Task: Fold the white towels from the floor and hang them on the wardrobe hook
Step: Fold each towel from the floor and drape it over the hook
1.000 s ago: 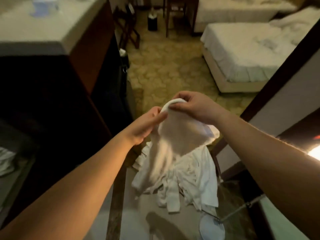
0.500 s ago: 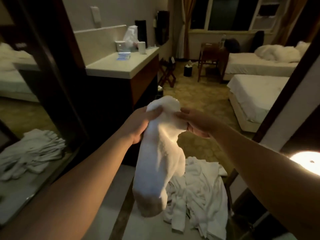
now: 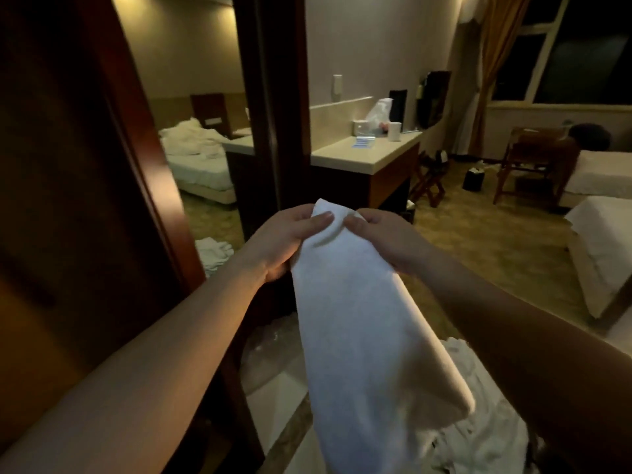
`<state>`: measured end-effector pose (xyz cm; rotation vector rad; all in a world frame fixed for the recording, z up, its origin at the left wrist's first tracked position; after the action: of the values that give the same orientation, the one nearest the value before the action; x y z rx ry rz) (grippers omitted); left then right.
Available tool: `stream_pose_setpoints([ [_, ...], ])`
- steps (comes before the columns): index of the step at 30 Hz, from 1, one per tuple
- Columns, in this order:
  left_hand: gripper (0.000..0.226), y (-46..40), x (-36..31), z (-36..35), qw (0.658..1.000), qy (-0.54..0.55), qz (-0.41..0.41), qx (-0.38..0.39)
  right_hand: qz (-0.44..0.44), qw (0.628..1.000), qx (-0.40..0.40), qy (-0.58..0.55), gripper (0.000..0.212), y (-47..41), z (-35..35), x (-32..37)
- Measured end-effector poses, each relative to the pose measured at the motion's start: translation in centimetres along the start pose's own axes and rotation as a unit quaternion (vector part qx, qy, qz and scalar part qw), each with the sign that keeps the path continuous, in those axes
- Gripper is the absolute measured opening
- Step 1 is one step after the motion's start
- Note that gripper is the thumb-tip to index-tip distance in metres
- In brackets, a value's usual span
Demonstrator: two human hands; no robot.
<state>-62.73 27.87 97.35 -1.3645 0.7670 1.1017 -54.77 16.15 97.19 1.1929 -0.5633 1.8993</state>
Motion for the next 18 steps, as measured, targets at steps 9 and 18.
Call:
stream_pose_setpoints([
  [9, 0.022, 18.9, -7.2, 10.7, 0.993, -0.037, -0.026, -0.113, 0.017, 0.982, 0.066, 0.178, 0.026, 10.4, -15.4, 3.4],
  [18, 0.017, 34.8, -13.3, 20.6, 0.967, -0.032, -0.006, -0.252, 0.017, 0.931, 0.078, 0.355, 0.026, 16.4, -29.9, -2.6],
])
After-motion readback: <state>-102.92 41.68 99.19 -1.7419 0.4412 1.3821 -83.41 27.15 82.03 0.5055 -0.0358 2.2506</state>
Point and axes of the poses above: each hand's wrist, its own y-axis away from the middle knuckle, its own z-axis out of the back of the hand, x = y × z, the point moved 10 cm from there along -y, towards the middle knuckle, and after that the axes turned 15 degrees about -z, right-handed, at the moved point
